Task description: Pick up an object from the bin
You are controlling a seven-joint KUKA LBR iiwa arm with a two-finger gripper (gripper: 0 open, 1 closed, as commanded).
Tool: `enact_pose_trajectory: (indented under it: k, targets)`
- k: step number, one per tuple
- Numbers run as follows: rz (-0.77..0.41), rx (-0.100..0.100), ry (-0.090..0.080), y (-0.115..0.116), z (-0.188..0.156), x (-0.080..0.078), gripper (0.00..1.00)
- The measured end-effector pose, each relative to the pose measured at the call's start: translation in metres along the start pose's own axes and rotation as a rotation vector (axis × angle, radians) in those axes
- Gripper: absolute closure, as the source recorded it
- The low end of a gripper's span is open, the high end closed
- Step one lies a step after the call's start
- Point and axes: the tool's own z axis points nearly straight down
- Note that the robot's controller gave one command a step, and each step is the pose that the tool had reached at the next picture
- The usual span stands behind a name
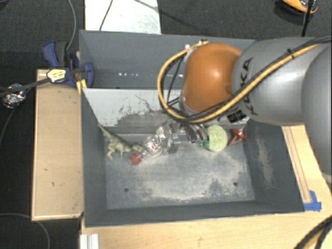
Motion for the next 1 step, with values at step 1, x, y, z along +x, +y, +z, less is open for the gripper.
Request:
enact_pose_trajectory:
  k: [1]
  targets:
    - [-0.015, -0.001, -0.014, -0.0030, 0.0245, 0.0086, 0.00]
